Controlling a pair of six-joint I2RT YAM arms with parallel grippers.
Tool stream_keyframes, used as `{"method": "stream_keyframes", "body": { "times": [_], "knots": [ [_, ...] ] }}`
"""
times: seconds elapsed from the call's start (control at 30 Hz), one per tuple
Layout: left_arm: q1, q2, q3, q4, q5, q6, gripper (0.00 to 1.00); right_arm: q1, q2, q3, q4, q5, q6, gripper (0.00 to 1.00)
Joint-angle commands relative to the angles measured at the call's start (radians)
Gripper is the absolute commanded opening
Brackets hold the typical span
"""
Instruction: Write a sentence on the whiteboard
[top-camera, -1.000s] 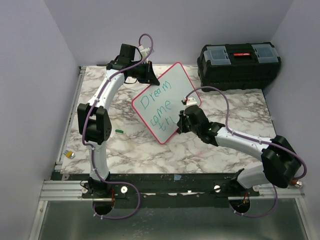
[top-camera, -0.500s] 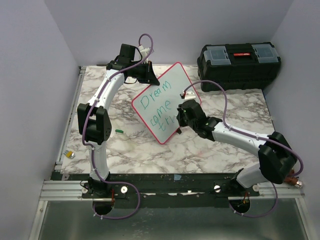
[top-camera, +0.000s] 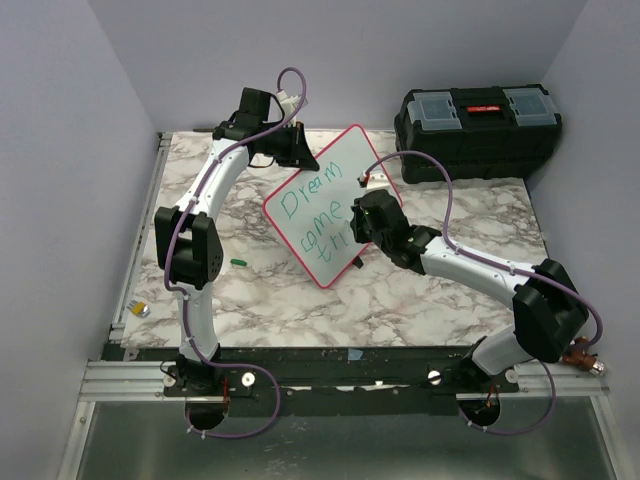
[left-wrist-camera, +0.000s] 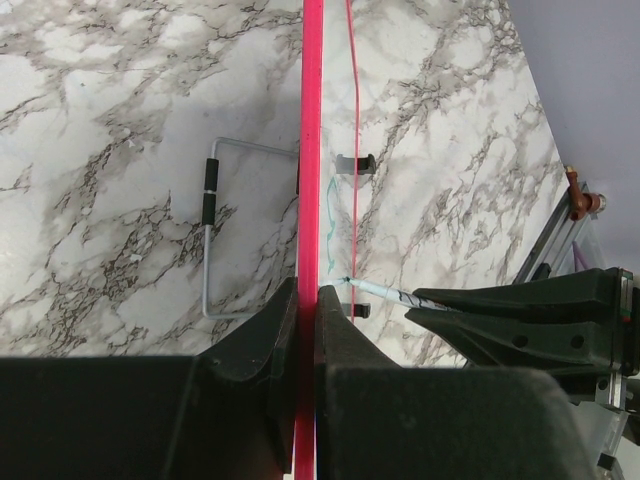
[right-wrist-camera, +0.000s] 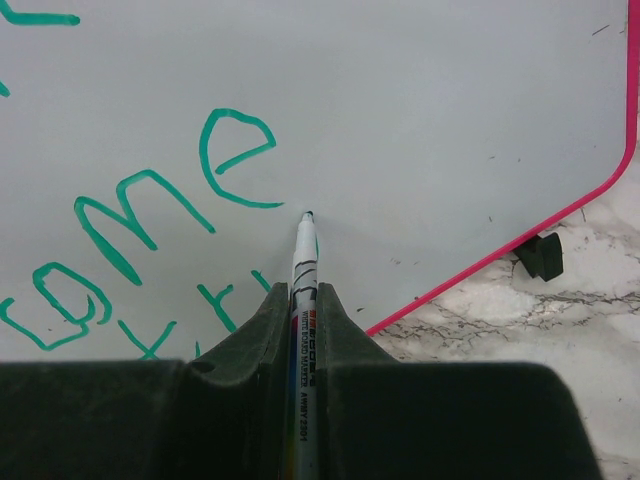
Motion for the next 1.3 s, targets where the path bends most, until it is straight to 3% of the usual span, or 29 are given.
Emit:
{"method": "stream_keyframes", "body": {
  "times": [0.0, 0.57, 1.27],
  "knots": [
    [-0.023, -0.020, -0.017, -0.024, -0.047, 0.042, 0.00, -0.001, 0.022, -0.011, 0.021, -0.021, 0.008, 0.01],
    [-0.023, -0.019, -0.014, -0.025, -0.046, 0.042, 0.00, -0.002, -0.040, -0.158, 0.026, -0.032, 0.051, 0.01],
    [-0.023, -0.022, -0.015, -0.025, -0.048, 0.039, 0.00, -0.001, -0.077, -0.091, 0.003, -0.033, 0.037, 0.01]
  ]
}}
